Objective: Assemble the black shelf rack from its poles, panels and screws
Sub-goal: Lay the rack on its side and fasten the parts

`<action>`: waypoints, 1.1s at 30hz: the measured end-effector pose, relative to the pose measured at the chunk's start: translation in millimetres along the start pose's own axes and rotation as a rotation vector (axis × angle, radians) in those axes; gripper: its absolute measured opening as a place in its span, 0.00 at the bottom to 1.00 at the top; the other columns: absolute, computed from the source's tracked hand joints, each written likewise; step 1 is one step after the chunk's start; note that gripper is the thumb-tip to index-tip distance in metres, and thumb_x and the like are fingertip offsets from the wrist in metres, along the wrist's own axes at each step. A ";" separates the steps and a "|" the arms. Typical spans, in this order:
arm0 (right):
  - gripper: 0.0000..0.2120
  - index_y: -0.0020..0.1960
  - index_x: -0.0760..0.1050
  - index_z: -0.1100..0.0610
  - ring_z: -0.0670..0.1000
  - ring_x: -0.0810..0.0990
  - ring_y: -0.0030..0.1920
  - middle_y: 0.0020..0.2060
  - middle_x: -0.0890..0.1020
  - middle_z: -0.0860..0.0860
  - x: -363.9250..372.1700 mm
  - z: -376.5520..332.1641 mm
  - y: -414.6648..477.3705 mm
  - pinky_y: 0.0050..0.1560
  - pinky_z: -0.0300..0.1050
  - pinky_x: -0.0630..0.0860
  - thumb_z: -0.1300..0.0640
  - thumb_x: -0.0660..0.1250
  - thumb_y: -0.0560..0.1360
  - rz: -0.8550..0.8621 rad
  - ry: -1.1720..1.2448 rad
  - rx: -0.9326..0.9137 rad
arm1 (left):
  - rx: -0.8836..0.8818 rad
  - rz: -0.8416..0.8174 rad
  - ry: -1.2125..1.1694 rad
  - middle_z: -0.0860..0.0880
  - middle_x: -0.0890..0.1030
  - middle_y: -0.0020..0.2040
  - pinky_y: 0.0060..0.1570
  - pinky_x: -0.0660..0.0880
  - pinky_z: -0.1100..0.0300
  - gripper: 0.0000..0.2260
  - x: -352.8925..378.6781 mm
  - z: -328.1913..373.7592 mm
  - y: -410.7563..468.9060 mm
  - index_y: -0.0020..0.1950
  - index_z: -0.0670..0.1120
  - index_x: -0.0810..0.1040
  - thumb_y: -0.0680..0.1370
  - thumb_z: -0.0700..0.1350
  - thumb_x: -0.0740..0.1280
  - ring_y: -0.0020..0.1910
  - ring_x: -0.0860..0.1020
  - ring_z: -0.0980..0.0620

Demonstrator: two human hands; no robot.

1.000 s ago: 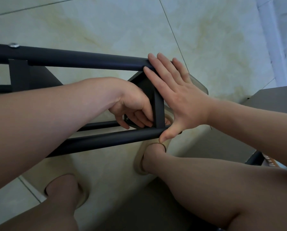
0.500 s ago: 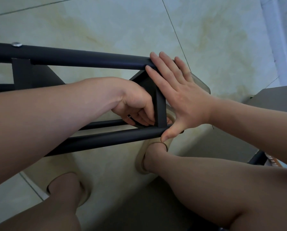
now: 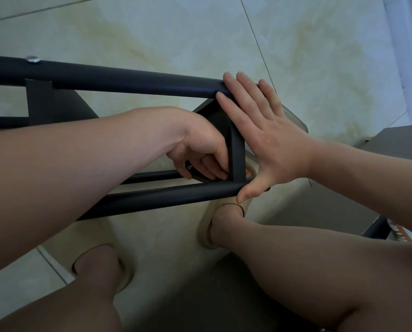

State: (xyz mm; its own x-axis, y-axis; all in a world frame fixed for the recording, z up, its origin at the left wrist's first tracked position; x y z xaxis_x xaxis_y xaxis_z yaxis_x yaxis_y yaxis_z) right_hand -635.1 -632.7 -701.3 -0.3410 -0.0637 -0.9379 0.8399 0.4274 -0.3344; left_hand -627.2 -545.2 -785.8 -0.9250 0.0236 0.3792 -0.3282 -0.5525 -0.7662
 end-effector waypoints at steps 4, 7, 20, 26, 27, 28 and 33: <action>0.69 0.82 0.47 0.65 0.66 0.44 0.81 0.80 0.48 0.66 0.9 -0.2 0.3 0.79 0.66 0.42 0.13 0.48 0.61 0.005 0.003 -0.003 | -0.012 0.017 -0.024 0.52 0.87 0.44 0.64 0.69 0.45 0.11 0.0 0.0 -1.2 0.37 0.51 0.87 0.77 0.43 0.69 0.56 0.81 0.52; 0.69 0.82 0.47 0.65 0.66 0.44 0.81 0.80 0.48 0.66 1.3 -0.3 -0.2 0.79 0.66 0.42 0.13 0.48 0.61 0.004 0.006 -0.005 | 0.011 0.035 -0.033 0.52 0.87 0.44 0.65 0.68 0.45 0.07 0.1 1.5 -1.8 0.42 0.50 0.86 0.77 0.41 0.69 0.55 0.81 0.52; 0.69 0.82 0.46 0.65 0.66 0.44 0.81 0.81 0.47 0.66 1.2 0.1 0.1 0.79 0.67 0.43 0.13 0.48 0.61 -0.003 0.004 0.000 | 0.055 0.018 -0.061 0.52 0.86 0.43 0.63 0.68 0.47 0.07 1.9 3.8 -2.9 0.46 0.48 0.84 0.77 0.38 0.67 0.51 0.81 0.52; 0.69 0.82 0.46 0.65 0.65 0.43 0.81 0.80 0.47 0.66 0.0 -0.2 -0.1 0.79 0.66 0.42 0.13 0.48 0.61 -0.004 0.003 -0.001 | 0.059 0.016 0.016 0.53 0.87 0.47 0.58 0.75 0.50 0.06 -1.7 5.2 -5.4 0.48 0.51 0.85 0.77 0.42 0.69 0.52 0.83 0.53; 0.69 0.82 0.46 0.65 0.65 0.43 0.81 0.80 0.47 0.66 -0.3 -0.2 0.0 0.79 0.66 0.42 0.13 0.48 0.61 -0.004 0.002 -0.002 | 0.063 0.016 0.021 0.53 0.87 0.45 0.55 0.75 0.52 0.06 -2.2 5.3 -5.4 0.46 0.51 0.86 0.77 0.42 0.69 0.47 0.83 0.53; 0.69 0.82 0.46 0.65 0.65 0.43 0.81 0.80 0.47 0.66 -0.5 -0.3 0.0 0.79 0.66 0.42 0.13 0.48 0.61 -0.005 -0.001 -0.001 | 0.067 0.015 0.018 0.53 0.86 0.44 0.53 0.75 0.55 0.07 -2.3 5.6 -4.9 0.44 0.51 0.86 0.77 0.42 0.69 0.42 0.81 0.55; 0.69 0.82 0.47 0.65 0.65 0.44 0.81 0.80 0.48 0.66 -0.1 -0.9 0.4 0.79 0.65 0.42 0.13 0.48 0.61 -0.004 0.004 -0.001 | 0.092 -0.025 -0.107 0.51 0.84 0.39 0.44 0.74 0.60 0.14 1.1 6.2 0.1 0.34 0.48 0.86 0.78 0.37 0.68 0.27 0.73 0.59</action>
State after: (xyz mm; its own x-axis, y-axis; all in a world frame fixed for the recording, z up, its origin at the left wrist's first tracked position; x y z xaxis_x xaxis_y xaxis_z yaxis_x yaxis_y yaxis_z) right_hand -635.0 -631.7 -701.2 -0.3462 -0.0614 -0.9362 0.8380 0.4283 -0.3380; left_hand -627.0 -550.3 -782.2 -0.8894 -0.0477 0.4546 -0.3277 -0.6267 -0.7070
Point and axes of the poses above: each hand's wrist, its own y-axis towards the middle knuckle, its own x-axis out of the palm, z = x × y, the point moved 7 cm from there along y, towards the middle knuckle
